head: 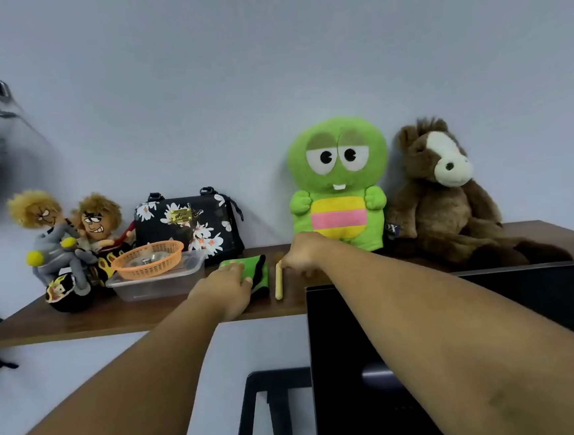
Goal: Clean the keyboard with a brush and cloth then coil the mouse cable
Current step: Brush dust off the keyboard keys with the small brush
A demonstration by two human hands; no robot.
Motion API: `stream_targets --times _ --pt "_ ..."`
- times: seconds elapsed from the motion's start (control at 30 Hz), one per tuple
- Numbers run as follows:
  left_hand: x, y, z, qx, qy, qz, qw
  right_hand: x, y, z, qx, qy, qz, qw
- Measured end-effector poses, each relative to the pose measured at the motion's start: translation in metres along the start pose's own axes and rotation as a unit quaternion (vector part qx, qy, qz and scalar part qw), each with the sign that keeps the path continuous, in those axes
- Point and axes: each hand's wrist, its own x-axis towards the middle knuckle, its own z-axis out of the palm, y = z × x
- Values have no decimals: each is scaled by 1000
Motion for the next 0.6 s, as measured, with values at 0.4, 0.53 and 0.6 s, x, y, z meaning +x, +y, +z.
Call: stream_targets --times 0.4,0.53,0.6 --pt "3 -28 28 17 4 17 1000 15 -25 21 -12 -191 62 979" --pt "3 -26 25 23 -1 16 1000 15 -24 20 9 -166 74 983" --pt "2 -25 22 25 -5 14 1000 13 -20 14 55 -105 65 991"
